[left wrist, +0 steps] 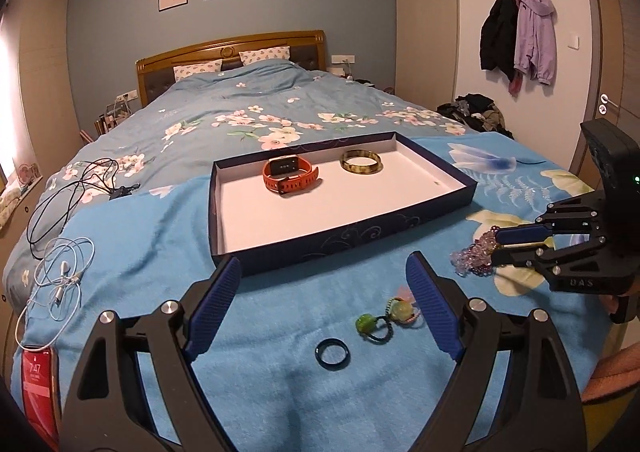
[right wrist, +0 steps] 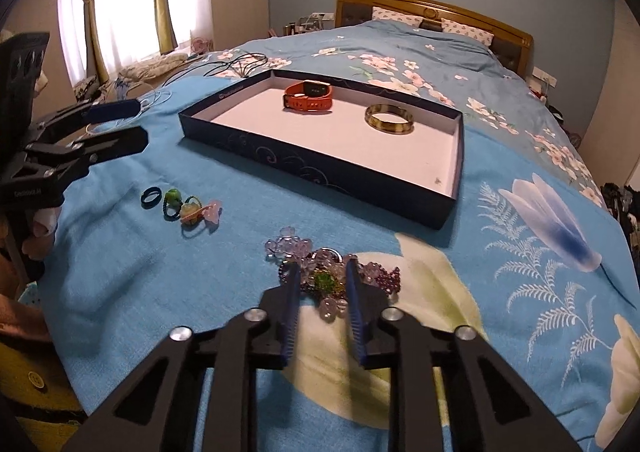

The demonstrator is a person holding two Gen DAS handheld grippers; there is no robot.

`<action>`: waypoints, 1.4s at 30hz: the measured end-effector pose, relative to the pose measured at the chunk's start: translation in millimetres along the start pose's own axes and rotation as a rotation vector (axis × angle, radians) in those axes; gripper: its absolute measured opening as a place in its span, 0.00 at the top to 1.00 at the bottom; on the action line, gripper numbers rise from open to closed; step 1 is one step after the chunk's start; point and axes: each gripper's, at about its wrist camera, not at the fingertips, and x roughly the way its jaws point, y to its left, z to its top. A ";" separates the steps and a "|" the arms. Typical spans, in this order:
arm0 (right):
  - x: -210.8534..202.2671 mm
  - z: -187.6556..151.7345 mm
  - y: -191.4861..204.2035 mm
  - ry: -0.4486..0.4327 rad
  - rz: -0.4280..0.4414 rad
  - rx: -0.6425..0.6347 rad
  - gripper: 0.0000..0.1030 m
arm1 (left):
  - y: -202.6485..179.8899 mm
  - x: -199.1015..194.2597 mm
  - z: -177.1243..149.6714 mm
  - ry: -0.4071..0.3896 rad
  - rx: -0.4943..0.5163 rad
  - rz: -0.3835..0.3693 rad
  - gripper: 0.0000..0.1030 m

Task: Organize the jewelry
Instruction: 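Withdraw both open tools from the box lid toward the remaining jewelry, then grasp the pink flower ring with the left tool while the right tool grasps the bead bracelets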

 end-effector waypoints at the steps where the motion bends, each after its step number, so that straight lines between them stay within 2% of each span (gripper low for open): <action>1: 0.2 -0.6 -1.2 0.001 0.000 0.005 0.89 | -0.1 0.2 -0.5 0.001 -0.002 -0.001 0.19; 5: -4.4 -2.8 -4.5 -0.017 0.007 0.026 0.90 | -0.9 1.8 -0.7 0.007 -0.005 -0.006 0.19; 8: -13.9 -2.1 -9.1 -0.044 0.058 0.059 0.92 | -0.7 2.4 -1.5 0.010 -0.010 -0.009 0.19; 11: -24.9 -2.0 0.3 -0.069 0.113 0.020 0.92 | -0.2 3.6 -2.4 0.014 -0.013 -0.013 0.19; 17: -18.5 -8.5 23.6 -0.022 0.184 -0.037 0.90 | -0.8 4.1 -2.3 0.018 -0.010 -0.017 0.19; 19: -15.2 -9.7 25.7 -0.006 0.175 -0.040 0.81 | -1.4 4.2 -2.3 0.020 -0.006 -0.020 0.19; 20: -17.0 -8.8 24.4 -0.022 0.154 -0.036 0.73 | -1.8 3.8 -2.8 0.020 -0.004 -0.021 0.19; 22: -21.6 -4.6 17.2 -0.059 0.150 -0.014 0.72 | -2.5 3.0 -3.2 0.020 0.000 -0.025 0.19; 25: -19.7 3.3 1.6 -0.080 0.084 0.025 0.72 | -4.2 3.7 -3.5 0.022 0.006 -0.028 0.19; 29: 1.2 8.4 -5.5 -0.010 0.030 0.016 0.72 | -5.2 5.3 -3.6 0.028 0.005 -0.030 0.19; 33: 10.8 9.4 -7.6 0.031 0.047 0.015 0.72 | -3.5 5.9 -4.0 0.035 0.001 -0.041 0.19; 34: 12.2 9.1 -7.5 0.038 0.051 0.015 0.73 | -2.8 6.2 -3.9 0.037 0.001 -0.045 0.19; 35: 12.4 8.0 -7.6 0.044 0.050 0.016 0.80 | -2.6 6.7 -4.0 0.038 0.001 -0.049 0.19; 38: 10.6 7.6 -7.1 0.038 0.049 0.012 0.81 | -4.5 6.7 -4.5 0.041 0.014 -0.069 0.19; 40: 7.9 8.1 -7.1 0.022 0.047 0.012 0.94 | -7.6 6.2 -5.8 0.047 0.032 -0.095 0.19; 42: 3.6 8.9 -9.3 0.010 0.056 0.026 0.97 | -10.8 6.1 -7.0 0.053 0.049 -0.103 0.22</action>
